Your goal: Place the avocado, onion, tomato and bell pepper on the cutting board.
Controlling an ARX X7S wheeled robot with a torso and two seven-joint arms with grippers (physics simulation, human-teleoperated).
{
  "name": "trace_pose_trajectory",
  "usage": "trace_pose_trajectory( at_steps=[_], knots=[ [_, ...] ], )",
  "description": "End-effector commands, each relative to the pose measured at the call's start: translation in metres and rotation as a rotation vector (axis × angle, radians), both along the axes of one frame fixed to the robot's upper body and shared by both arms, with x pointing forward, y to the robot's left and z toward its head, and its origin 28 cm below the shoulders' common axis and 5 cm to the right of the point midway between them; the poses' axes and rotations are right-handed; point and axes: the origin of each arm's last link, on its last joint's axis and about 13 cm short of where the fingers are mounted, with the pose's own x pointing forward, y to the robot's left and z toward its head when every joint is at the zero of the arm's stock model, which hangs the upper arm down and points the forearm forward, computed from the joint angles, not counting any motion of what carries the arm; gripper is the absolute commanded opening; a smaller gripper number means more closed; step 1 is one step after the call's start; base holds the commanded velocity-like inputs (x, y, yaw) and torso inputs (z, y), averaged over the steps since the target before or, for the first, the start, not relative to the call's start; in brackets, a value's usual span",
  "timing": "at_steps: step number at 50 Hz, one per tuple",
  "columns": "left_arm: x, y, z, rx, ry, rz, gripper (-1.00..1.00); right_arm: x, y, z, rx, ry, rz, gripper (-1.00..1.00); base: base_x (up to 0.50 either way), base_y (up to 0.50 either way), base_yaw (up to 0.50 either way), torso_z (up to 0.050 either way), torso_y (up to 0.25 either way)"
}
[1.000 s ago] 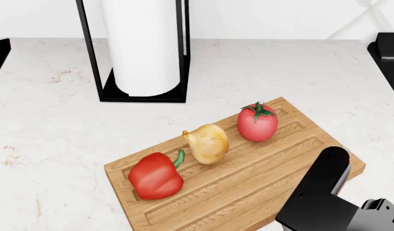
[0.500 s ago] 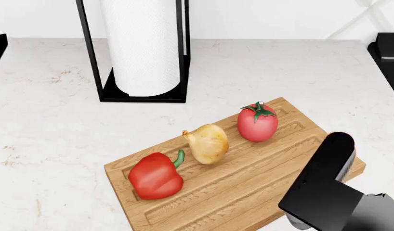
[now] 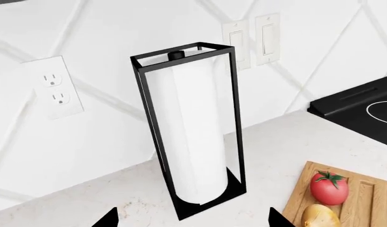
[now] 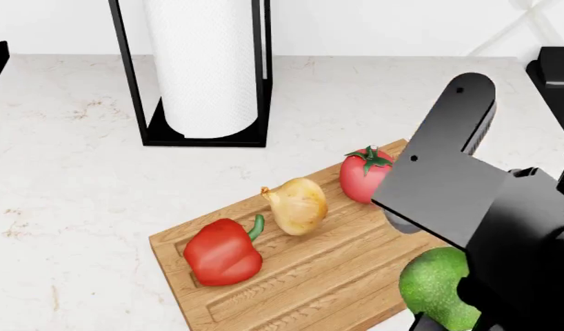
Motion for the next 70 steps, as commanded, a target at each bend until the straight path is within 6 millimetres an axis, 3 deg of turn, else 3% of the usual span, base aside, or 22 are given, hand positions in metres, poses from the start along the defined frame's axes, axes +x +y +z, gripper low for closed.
trace_pose_trajectory(
  at_steps=[1,19,29,49,70],
  knots=[
    [-0.001,0.000,0.003,0.002,-0.007,0.002,1.00,0.014,0.009,0.008,0.006,-0.075,0.041,-1.00,0.00,0.00,0.00,0.000,0.000],
    [-0.002,0.002,0.001,-0.004,-0.008,0.008,1.00,0.047,0.020,0.003,0.024,-0.089,0.089,-1.00,0.00,0.00,0.00,0.000,0.000],
    [-0.005,0.002,0.003,-0.006,-0.016,0.008,1.00,0.063,0.025,-0.009,0.018,-0.054,0.100,-1.00,0.00,0.00,0.00,0.000,0.000],
    [-0.005,0.004,0.004,-0.011,-0.023,0.016,1.00,0.075,0.024,-0.020,0.009,-0.032,0.082,-1.00,0.00,0.00,0.00,0.000,0.000],
    [-0.002,0.005,0.001,-0.011,-0.014,0.026,1.00,0.103,0.028,-0.031,-0.003,0.000,0.081,-1.00,0.00,0.00,0.00,0.000,0.000]
  ],
)
